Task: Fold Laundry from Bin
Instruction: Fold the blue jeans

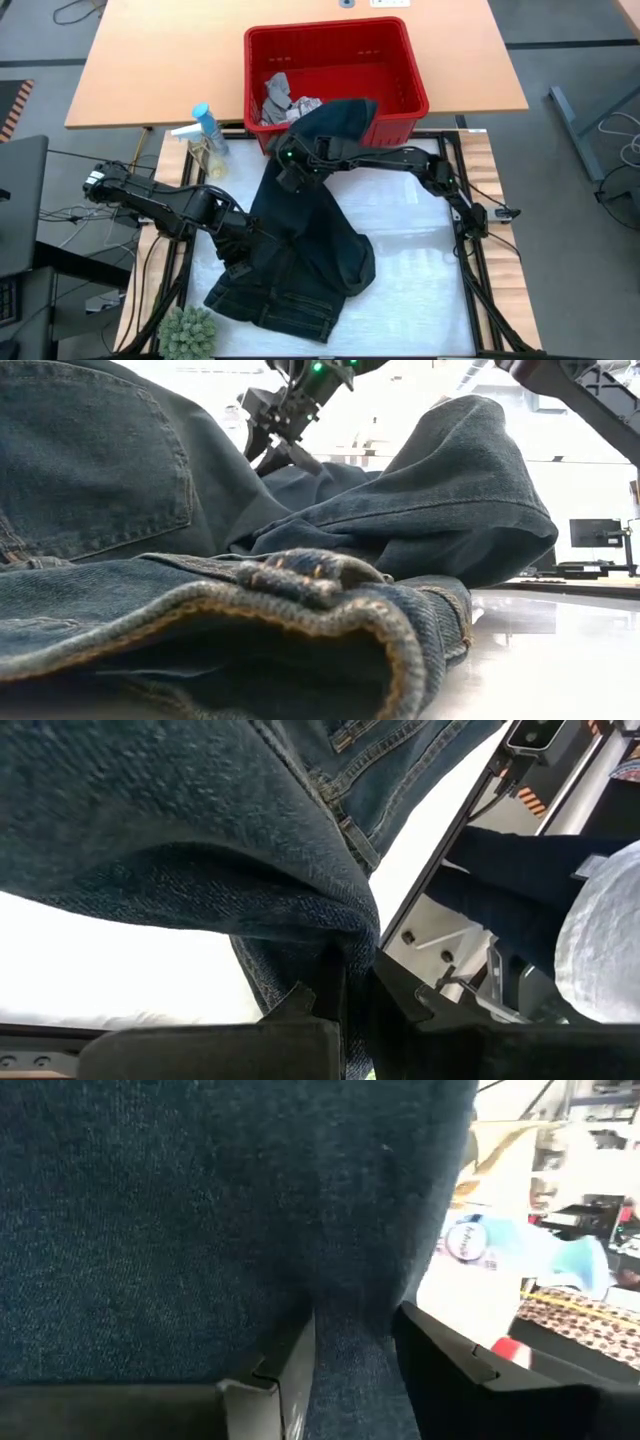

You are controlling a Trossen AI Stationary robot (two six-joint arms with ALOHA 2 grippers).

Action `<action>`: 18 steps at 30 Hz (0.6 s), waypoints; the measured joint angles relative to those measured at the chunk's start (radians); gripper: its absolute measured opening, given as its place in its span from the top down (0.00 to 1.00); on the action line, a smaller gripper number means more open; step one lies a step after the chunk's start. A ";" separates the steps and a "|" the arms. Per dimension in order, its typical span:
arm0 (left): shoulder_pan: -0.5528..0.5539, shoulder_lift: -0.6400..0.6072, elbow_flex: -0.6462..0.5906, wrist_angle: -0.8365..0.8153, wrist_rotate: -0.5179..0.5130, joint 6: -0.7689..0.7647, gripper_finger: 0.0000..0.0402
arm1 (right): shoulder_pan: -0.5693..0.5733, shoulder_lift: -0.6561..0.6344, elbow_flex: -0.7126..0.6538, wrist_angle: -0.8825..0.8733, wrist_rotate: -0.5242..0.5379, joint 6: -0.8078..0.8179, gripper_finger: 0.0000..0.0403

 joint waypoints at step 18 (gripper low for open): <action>0.031 -0.015 0.101 -0.305 -0.274 0.093 1.00 | -0.009 -0.112 0.114 -0.122 0.362 0.202 0.96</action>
